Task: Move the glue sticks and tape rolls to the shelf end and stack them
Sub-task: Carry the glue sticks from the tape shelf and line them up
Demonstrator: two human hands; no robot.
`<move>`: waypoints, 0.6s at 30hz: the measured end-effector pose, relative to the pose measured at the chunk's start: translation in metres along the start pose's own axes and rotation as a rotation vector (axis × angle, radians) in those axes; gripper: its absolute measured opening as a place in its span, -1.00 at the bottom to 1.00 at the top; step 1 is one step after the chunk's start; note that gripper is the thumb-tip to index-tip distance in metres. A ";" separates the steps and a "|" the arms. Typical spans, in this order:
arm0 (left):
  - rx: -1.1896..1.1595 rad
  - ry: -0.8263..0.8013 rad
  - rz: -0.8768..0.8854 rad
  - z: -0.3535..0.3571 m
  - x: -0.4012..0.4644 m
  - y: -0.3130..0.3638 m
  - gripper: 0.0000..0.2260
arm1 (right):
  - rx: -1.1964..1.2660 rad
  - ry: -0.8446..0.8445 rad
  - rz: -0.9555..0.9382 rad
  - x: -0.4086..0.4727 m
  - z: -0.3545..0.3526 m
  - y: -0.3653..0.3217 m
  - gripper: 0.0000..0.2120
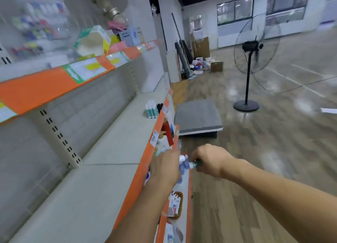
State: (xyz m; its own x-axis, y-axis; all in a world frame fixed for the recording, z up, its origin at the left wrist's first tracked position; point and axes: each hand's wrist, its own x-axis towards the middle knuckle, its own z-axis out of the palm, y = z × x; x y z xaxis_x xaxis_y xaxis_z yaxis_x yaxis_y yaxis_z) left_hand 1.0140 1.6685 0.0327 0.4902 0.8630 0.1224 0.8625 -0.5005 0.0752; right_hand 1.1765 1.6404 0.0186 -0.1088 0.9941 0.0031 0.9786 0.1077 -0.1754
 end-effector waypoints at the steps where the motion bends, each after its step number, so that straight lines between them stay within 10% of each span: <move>1: -0.004 0.010 0.003 0.005 0.015 0.002 -0.90 | 0.006 0.005 0.023 0.008 -0.004 0.013 -0.76; 18: 0.058 0.043 -0.145 0.055 0.316 0.042 -0.82 | 0.018 -0.028 -0.075 0.244 -0.046 0.238 -0.75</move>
State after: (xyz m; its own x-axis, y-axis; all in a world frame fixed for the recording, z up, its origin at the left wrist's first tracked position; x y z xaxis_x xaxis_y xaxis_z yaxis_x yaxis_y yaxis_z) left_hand 1.2116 1.9239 0.0198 0.3548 0.9217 0.1566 0.9304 -0.3646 0.0381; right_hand 1.3909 1.9091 0.0227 -0.1871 0.9823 -0.0101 0.9642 0.1817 -0.1932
